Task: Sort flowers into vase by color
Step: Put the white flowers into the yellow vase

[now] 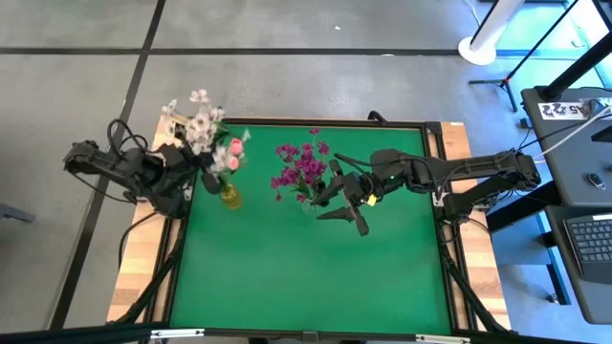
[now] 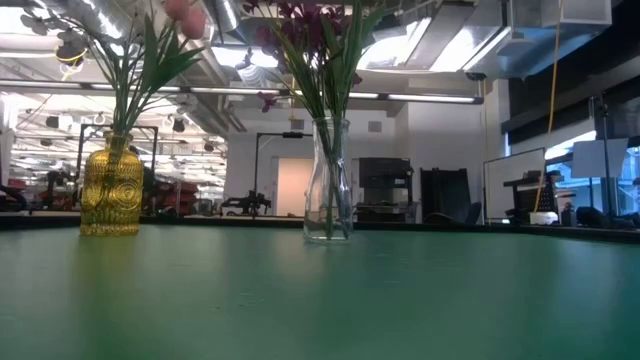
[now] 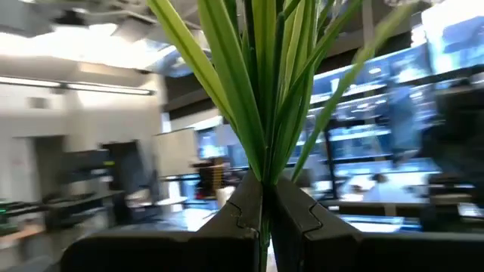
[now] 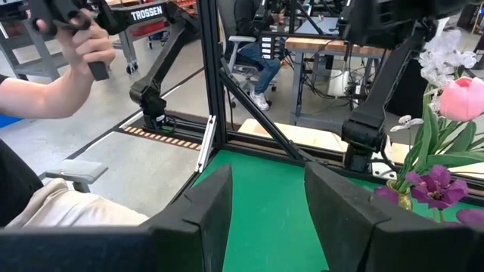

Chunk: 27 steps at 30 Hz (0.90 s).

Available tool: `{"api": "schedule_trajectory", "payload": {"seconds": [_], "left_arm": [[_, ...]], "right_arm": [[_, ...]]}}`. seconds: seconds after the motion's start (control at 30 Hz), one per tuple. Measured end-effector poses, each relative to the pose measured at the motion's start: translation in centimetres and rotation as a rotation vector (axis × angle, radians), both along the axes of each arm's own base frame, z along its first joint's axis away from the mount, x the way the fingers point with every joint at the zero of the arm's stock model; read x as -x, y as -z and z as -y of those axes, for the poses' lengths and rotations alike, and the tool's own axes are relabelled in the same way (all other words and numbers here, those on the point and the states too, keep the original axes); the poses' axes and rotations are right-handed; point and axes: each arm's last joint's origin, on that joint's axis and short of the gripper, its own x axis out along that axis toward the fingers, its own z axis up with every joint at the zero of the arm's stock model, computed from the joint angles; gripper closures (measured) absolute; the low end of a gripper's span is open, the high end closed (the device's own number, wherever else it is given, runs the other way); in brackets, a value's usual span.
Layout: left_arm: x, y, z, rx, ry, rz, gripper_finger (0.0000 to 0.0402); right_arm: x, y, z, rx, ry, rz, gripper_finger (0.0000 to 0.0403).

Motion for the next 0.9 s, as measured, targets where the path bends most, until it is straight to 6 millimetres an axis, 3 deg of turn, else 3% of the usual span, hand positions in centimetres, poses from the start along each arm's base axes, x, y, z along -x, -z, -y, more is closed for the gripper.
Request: {"api": "schedule_trajectory", "payload": {"seconds": [0.3,0.5,0.9], "left_arm": [[1.1,-2.5,-3.6,-0.005,-0.378,-0.017,0.0399],[3.3,-3.1,-5.6,0.048,-0.563,0.064,0.0399],[8.3,-2.7,-5.7,0.132,-0.647,0.101,0.0399]], "right_arm": [[-0.2,0.4,0.0,0.019,-0.004,-0.018,0.0237],[-1.1,1.5,-0.1,0.029,-0.006,-0.052,0.0237],[-1.4,1.9,-0.2,0.025,-0.031,-0.066,0.0237]]}}
